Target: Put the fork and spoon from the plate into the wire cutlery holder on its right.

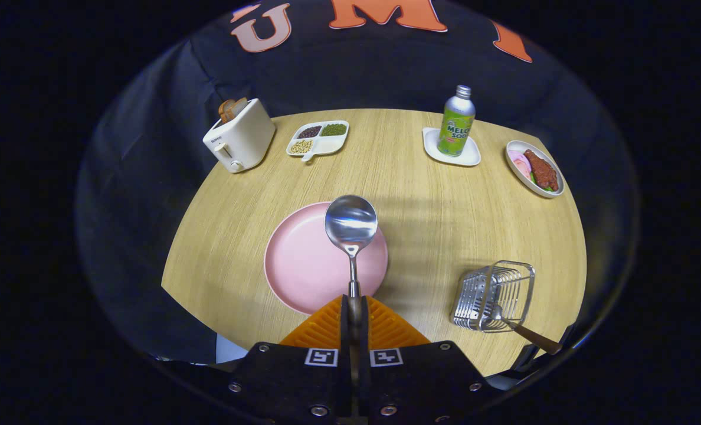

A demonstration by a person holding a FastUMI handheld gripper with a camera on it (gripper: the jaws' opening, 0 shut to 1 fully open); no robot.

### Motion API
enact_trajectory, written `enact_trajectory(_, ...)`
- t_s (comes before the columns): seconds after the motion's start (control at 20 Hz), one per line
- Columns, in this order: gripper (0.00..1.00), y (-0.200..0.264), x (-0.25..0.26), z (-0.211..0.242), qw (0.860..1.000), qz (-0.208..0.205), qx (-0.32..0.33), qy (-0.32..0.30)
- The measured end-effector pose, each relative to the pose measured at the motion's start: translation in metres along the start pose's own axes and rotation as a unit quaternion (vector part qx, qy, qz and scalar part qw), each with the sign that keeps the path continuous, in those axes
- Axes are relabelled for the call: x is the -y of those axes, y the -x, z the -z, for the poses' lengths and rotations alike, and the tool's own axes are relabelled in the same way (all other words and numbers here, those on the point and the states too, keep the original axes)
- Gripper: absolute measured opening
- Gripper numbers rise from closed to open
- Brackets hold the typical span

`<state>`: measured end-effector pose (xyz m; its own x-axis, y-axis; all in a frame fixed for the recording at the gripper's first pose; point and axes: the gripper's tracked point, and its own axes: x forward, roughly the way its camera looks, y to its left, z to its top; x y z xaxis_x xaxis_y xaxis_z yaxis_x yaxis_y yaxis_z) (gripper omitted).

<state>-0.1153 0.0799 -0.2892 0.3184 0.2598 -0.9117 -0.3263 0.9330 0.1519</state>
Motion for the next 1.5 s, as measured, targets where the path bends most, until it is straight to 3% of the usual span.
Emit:
enact_trajectory(0.55,0.05,0.039,0.082,0.01,0.998,0.062,0.003,-0.029)
enact_trajectory(0.75,0.05,0.044,0.115,0.03,0.994,0.092,-0.051,-0.029)
enact_trajectory(1.05,0.05,0.042,0.145,0.05,0.984,0.105,-0.143,-0.012)
enact_trajectory(1.5,0.06,0.025,0.149,0.064,0.957,0.062,-0.283,0.008)
